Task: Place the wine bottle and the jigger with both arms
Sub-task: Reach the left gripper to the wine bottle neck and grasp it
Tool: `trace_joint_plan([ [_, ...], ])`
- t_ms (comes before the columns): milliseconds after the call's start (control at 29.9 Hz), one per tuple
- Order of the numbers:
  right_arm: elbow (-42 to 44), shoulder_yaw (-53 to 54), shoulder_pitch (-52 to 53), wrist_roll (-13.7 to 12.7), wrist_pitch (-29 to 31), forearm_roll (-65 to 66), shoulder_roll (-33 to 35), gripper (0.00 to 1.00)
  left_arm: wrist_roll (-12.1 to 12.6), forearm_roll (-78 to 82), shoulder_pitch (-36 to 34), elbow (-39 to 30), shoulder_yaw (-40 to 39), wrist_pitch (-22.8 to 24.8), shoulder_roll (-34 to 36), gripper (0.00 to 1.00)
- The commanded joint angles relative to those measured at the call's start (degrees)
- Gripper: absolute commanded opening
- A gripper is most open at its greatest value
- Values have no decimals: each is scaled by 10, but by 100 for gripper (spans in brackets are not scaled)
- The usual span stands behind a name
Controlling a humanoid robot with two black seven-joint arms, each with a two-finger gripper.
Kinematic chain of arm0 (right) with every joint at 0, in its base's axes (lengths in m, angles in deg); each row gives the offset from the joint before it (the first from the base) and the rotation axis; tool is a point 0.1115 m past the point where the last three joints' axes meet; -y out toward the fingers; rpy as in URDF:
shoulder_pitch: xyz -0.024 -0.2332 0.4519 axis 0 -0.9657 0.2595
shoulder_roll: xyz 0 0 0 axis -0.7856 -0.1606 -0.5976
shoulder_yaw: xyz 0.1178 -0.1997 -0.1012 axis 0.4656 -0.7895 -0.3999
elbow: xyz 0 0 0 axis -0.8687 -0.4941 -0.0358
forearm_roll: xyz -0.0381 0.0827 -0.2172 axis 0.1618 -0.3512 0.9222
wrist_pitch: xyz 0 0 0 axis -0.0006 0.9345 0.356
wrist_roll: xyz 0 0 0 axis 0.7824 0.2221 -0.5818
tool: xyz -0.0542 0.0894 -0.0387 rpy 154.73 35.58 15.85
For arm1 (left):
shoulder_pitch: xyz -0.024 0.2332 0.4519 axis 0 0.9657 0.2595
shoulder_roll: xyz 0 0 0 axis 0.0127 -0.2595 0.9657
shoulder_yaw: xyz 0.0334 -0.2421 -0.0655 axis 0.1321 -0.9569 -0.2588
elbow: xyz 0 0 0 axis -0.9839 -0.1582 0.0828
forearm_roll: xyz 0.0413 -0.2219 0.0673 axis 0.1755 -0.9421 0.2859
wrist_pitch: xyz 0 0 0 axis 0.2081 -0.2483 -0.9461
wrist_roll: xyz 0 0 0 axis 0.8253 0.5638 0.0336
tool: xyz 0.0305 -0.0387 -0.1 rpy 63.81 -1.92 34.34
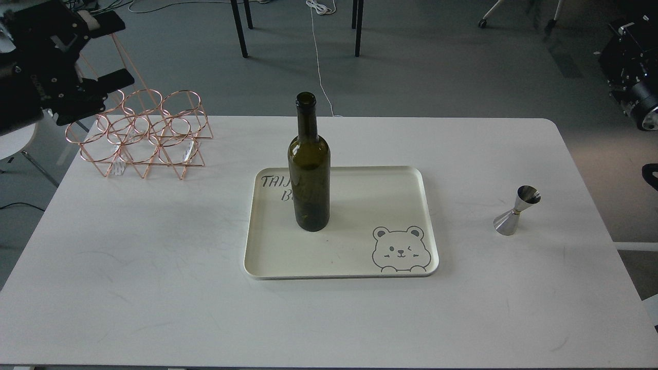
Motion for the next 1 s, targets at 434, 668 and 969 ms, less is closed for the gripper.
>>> trace_joint_plan([
  [434,63,31,-4,0,117,-192,-6,97,5,735,-6,30,9,-117,-293,98],
  [668,60,27,-3,0,117,-192,-6,97,9,783,-6,54,6,-134,-349,97],
  [969,60,24,-3,0,117,-192,-5,97,57,782,-7,88,1,-140,-405,89],
])
